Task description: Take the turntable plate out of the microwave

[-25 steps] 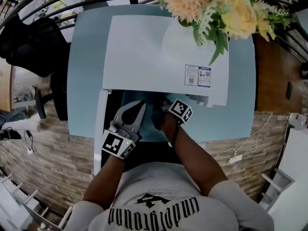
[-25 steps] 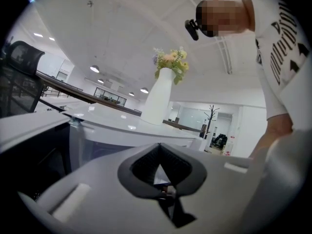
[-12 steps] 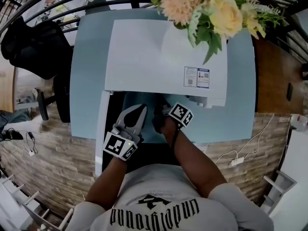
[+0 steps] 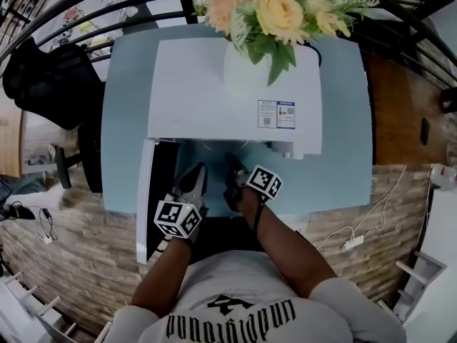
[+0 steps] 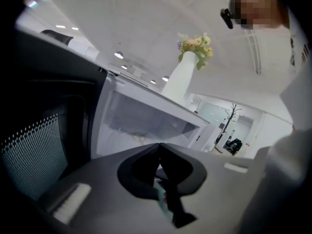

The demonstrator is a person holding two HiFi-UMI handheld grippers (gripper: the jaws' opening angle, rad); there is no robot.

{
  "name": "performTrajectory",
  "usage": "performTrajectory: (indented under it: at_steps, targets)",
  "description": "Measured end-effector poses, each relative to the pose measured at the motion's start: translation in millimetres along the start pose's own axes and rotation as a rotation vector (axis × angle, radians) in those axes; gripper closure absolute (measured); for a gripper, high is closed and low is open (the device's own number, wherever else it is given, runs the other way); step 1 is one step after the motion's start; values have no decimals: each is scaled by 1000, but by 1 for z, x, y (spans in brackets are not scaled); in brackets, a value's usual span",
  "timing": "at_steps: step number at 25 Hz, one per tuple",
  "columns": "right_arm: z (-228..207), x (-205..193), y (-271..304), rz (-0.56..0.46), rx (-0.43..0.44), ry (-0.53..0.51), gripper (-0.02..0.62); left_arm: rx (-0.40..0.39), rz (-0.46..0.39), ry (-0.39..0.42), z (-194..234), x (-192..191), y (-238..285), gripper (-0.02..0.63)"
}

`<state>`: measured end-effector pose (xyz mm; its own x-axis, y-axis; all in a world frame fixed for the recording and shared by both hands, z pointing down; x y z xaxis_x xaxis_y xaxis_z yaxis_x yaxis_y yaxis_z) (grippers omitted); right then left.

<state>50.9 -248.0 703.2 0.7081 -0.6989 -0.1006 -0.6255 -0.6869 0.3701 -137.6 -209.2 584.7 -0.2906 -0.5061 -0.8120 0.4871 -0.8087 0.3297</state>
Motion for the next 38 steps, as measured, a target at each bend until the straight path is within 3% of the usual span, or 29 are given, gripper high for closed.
performTrajectory:
  at_steps: [10,17,20,27,31,38]
  targets:
    - [-8,-12,-23,58,6,-25,535,123,88,-190,16,-47,-2,555]
    - [-10,-15,-35,90,11,-38,535,170,96,-358,30,-73,-4,554]
    - [-11,-17,-41,104,14,-43,537,185,82,-429,35,-81,-3,504]
    - [-12,-20,-55,140,27,-54,538,112,4,-676,65,-94,15,375]
    - [-14,-21,-64,161,25,-57,538,-20,-36,-780,66,-92,37,367]
    - [-20,-22,-79,211,17,-81,538,-217,-4,-827,65,-97,61,368]
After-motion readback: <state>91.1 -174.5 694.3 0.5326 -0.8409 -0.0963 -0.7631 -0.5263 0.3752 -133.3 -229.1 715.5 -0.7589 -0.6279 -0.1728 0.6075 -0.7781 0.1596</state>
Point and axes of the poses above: the fingertips, and each gripper's own axes: y forward along the fingers, z to its left, x out of its top, the point moved 9 cm from there along -y, backward along the fingers, and after that the axes turned 3 degrees about -y, right-handed, at the moved point
